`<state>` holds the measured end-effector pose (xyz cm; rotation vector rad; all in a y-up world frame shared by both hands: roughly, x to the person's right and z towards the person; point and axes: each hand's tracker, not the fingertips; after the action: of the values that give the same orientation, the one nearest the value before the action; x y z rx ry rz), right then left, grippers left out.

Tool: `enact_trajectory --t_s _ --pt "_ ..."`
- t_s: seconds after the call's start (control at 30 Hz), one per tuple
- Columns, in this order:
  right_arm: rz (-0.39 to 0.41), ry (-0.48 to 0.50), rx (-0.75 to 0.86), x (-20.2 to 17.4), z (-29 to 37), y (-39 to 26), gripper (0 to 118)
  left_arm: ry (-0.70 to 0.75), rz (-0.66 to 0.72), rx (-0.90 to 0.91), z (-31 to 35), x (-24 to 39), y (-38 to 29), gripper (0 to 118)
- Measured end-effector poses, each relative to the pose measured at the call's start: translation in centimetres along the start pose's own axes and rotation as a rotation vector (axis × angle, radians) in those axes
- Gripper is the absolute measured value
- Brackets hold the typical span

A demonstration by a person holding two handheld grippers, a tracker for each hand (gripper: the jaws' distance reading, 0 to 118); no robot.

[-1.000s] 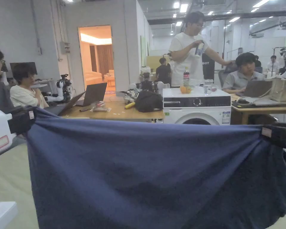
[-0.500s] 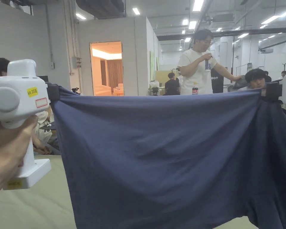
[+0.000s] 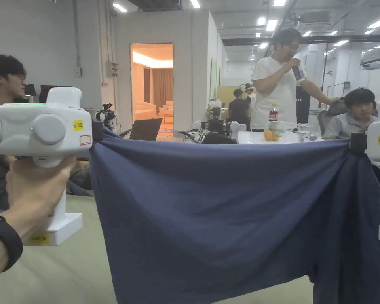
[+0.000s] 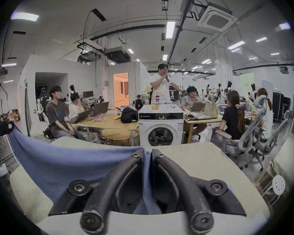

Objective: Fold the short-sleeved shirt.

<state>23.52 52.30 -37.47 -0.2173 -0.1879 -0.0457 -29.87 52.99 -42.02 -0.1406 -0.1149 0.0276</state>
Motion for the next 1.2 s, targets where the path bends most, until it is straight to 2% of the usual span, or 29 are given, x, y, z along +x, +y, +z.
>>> enact_trajectory --t_s 0.2,0.47,0.6,0.8,0.87,0.93,1.0,1.1,1.2 --pt "0.037 0.001 -0.01 -0.8 -2.6 -0.9 5 0.004 -0.034 -0.01 -2.3 -0.2 -2.2 1" --pt "-0.002 0.023 -0.106 0.2 -1.8 -6.7 5 -0.049 -0.016 -0.099 -0.7 -0.7 -8.2 1" --pt "-0.047 0.052 -0.145 1.2 2.3 -12.2 5 -0.093 -0.015 -0.137 3.4 -0.9 -12.7 0" --pt "-0.063 0.093 -0.22 2.7 10.7 -21.7 5 -0.152 -0.013 -0.15 12.6 -1.9 -19.5 1" --pt "-0.077 0.082 -0.217 2.8 14.0 -25.0 5 -0.199 0.022 -0.174 16.1 -2.3 -22.0 1" --pt "-0.09 0.061 -0.225 2.8 17.2 -28.2 5 -0.185 0.029 -0.194 19.3 -2.8 -24.3 1" --pt "-0.174 0.063 -0.241 3.5 20.0 -31.5 5 -0.219 0.103 -0.224 22.6 -3.4 -26.9 0" --pt "-0.155 0.023 -0.248 3.3 23.7 -34.7 5 -0.186 0.152 -0.281 26.3 -4.6 -30.1 1" --pt "-0.175 0.006 -0.282 3.8 25.9 -37.3 5 -0.152 0.153 -0.29 28.5 -5.4 -32.9 1"
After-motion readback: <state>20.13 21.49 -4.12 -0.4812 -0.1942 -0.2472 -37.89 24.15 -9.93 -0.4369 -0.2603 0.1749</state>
